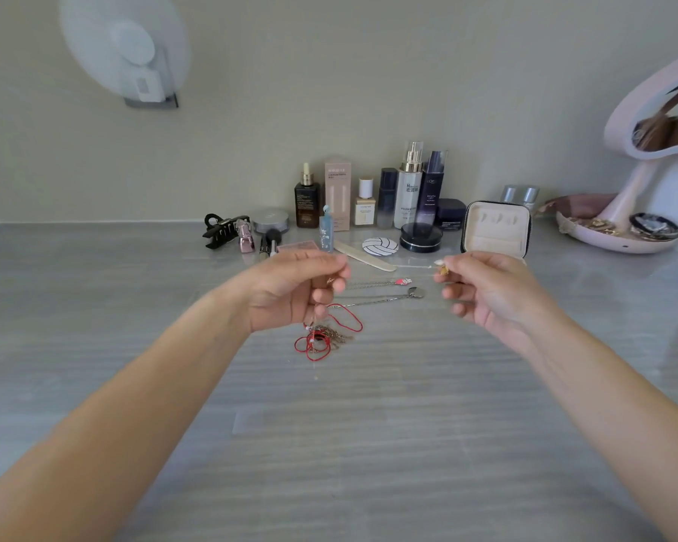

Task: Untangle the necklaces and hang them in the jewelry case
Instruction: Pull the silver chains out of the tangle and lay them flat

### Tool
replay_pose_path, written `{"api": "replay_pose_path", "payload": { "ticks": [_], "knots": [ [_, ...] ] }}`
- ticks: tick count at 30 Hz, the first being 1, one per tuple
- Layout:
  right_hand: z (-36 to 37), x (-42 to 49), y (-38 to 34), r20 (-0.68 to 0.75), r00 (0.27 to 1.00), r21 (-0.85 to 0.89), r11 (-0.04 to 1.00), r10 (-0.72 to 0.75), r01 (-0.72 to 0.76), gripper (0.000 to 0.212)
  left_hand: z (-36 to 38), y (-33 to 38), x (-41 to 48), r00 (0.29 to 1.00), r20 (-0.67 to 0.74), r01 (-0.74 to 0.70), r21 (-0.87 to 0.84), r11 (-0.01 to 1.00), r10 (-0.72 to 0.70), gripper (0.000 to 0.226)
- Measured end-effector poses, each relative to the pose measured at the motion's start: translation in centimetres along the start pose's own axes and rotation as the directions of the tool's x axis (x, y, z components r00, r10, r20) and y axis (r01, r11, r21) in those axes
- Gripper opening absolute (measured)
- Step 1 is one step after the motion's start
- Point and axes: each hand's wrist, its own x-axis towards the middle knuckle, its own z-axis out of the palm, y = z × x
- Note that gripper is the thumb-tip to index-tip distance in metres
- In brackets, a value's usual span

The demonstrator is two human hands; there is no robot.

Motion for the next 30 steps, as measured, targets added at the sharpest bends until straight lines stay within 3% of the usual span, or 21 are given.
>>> {"api": "replay_pose_path", "payload": {
  "ticks": [4,8,15,20,25,30],
  "knots": [
    [0.0,0.3,-0.1,-0.008,0.999,-0.043,0.998,0.044,-0.044,0.02,-1.3,0.1,0.3,0.989,-0.028,0.15,0.136,0.979,-0.148,0.011],
    [0.1,0.5,0.0,0.0,0.997,-0.066,0.995,0.075,-0.075,0.017,-2.5,0.1,0.1,0.976,-0.061,0.218,0.194,0.957,-0.21,0.012],
    [0.6,1.2,0.6,-0.016,0.994,-0.033,0.993,0.111,-0.111,0.013,-4.9,-0.5,-1.6,0.962,-0.166,0.246,0.181,0.952,-0.217,0.015],
    [1.5,2.2,1.4,-0.042,0.993,-0.076,0.99,0.115,-0.118,0.016,-6.4,-0.9,-2.1,0.929,-0.338,0.22,0.168,0.961,-0.154,0.012],
    [2.0,2.6,2.6,-0.048,0.999,-0.337,0.941,0.008,-0.024,0.017,-6.8,-1.4,-2.3,0.903,-0.421,0.229,0.299,0.926,-0.087,0.01],
    [0.8,1.4,4.8,0.045,0.997,-0.567,0.82,-0.063,0.077,0.013,-5.8,-2.8,-3.6,0.915,-0.391,0.268,0.415,0.87,-0.096,0.011]
  ]
}}
